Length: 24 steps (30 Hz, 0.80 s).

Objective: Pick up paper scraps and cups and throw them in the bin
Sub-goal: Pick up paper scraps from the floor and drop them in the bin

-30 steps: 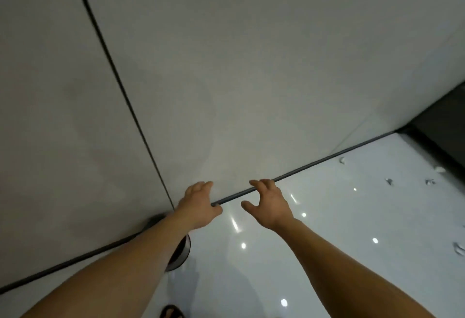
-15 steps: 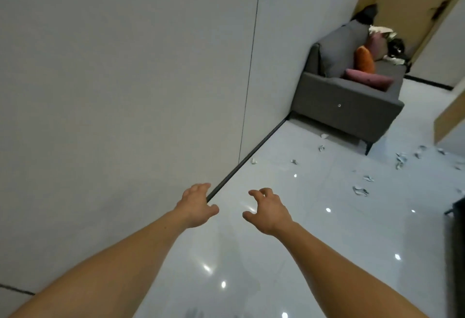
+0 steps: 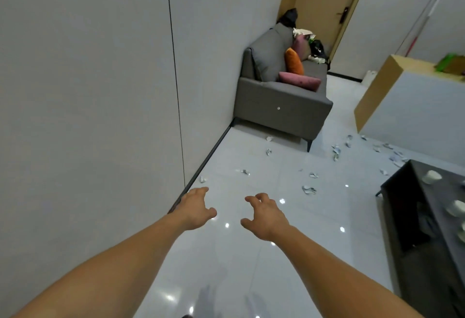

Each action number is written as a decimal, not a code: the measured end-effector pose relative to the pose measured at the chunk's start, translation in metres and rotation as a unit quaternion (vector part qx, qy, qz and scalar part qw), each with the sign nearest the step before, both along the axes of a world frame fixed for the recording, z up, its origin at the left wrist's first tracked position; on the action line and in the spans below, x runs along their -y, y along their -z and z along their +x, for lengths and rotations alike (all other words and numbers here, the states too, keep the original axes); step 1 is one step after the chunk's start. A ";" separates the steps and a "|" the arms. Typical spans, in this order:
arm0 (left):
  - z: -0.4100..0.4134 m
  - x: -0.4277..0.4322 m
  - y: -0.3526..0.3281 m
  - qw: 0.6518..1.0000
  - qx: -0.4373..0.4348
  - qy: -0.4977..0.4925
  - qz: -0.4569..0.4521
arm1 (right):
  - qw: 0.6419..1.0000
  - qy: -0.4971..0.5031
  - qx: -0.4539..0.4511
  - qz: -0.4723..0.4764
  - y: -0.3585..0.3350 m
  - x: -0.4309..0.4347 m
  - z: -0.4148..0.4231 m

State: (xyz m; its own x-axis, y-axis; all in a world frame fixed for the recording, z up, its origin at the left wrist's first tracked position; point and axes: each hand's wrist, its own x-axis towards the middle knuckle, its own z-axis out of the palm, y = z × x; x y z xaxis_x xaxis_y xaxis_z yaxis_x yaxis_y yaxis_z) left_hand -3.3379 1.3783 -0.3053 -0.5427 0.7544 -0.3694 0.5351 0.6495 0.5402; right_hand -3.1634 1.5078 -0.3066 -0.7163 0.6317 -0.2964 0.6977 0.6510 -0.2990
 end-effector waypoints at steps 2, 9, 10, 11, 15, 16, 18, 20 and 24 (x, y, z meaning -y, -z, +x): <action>-0.018 -0.032 -0.002 1.000 0.013 0.010 0.008 | 1.000 0.013 0.008 0.006 -0.005 -0.030 -0.013; -0.068 -0.136 0.000 0.999 0.014 0.034 -0.003 | 0.999 0.035 0.016 -0.003 0.003 -0.129 -0.053; -0.074 -0.152 0.003 0.999 0.016 0.035 -0.010 | 0.999 0.036 0.017 -0.009 0.007 -0.146 -0.059; -0.079 -0.170 0.005 0.999 0.018 0.035 -0.015 | 0.999 0.038 0.017 -0.015 0.012 -0.163 -0.064; -0.096 -0.244 0.016 0.999 0.032 0.021 -0.028 | 0.999 0.023 0.026 -0.026 0.028 -0.244 -0.090; -0.099 -0.261 0.017 0.999 0.038 0.012 -0.027 | 0.999 0.019 0.024 -0.029 0.030 -0.264 -0.096; -0.108 -0.297 0.018 0.999 0.044 -0.009 -0.027 | 0.999 0.001 0.015 -0.028 0.031 -0.308 -0.110; -0.117 -0.330 0.018 0.998 0.047 -0.024 -0.037 | 0.999 -0.011 0.012 -0.028 0.026 -0.348 -0.124; -0.140 -0.383 0.022 0.996 0.058 -0.053 -0.042 | 0.999 -0.028 0.012 -0.022 0.023 -0.422 -0.156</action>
